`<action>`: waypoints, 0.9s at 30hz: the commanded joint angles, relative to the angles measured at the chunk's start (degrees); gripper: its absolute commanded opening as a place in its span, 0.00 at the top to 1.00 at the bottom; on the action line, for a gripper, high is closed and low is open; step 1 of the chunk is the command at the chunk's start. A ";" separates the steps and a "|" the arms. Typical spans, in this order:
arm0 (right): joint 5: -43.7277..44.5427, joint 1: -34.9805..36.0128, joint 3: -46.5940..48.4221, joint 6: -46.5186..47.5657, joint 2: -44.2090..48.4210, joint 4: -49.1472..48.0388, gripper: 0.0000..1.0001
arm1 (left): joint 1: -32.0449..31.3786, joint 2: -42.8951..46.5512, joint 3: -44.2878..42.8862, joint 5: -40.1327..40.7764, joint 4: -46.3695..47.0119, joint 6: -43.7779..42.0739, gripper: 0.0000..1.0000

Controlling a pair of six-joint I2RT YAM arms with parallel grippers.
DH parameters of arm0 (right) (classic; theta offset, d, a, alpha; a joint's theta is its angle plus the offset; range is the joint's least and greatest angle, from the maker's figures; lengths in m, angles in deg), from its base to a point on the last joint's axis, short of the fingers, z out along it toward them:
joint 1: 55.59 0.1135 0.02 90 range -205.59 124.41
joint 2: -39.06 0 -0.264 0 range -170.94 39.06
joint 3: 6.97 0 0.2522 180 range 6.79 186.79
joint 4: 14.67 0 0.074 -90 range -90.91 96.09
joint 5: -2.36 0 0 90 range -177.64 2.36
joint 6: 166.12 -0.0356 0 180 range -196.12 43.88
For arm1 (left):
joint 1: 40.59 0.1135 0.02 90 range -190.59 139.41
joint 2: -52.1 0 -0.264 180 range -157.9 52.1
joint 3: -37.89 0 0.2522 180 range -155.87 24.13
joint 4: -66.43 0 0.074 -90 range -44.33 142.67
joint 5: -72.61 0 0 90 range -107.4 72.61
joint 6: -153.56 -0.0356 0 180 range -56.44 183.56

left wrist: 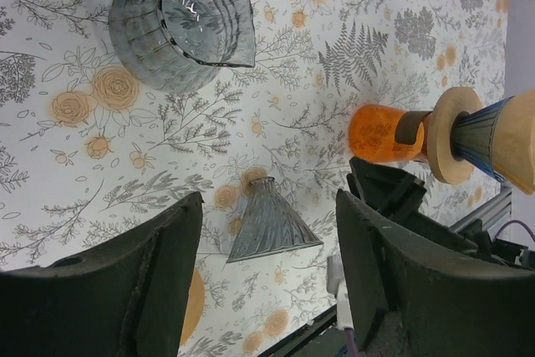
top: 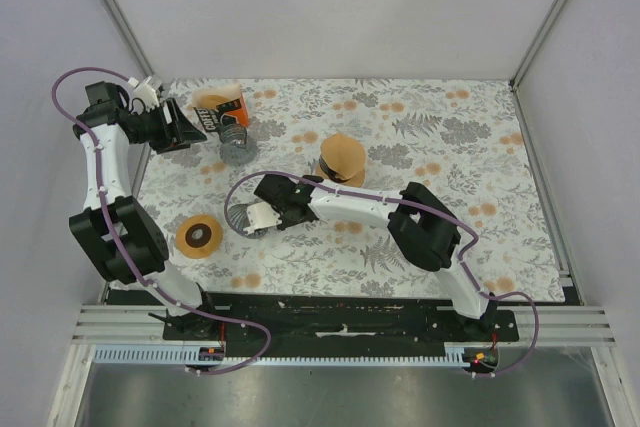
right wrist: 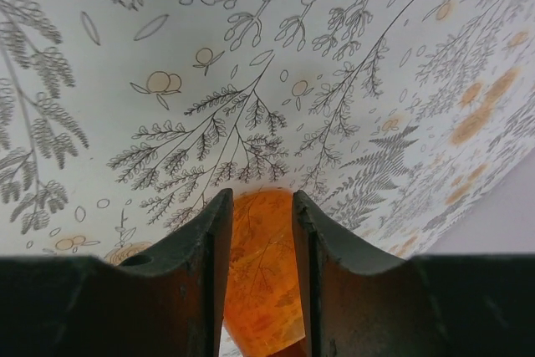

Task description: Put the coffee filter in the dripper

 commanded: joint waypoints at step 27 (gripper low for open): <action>6.72 -19.95 -19.23 -9.05 11.81 -13.59 0.53 | -3.66 1.82 -4.26 8.32 2.27 -3.07 0.29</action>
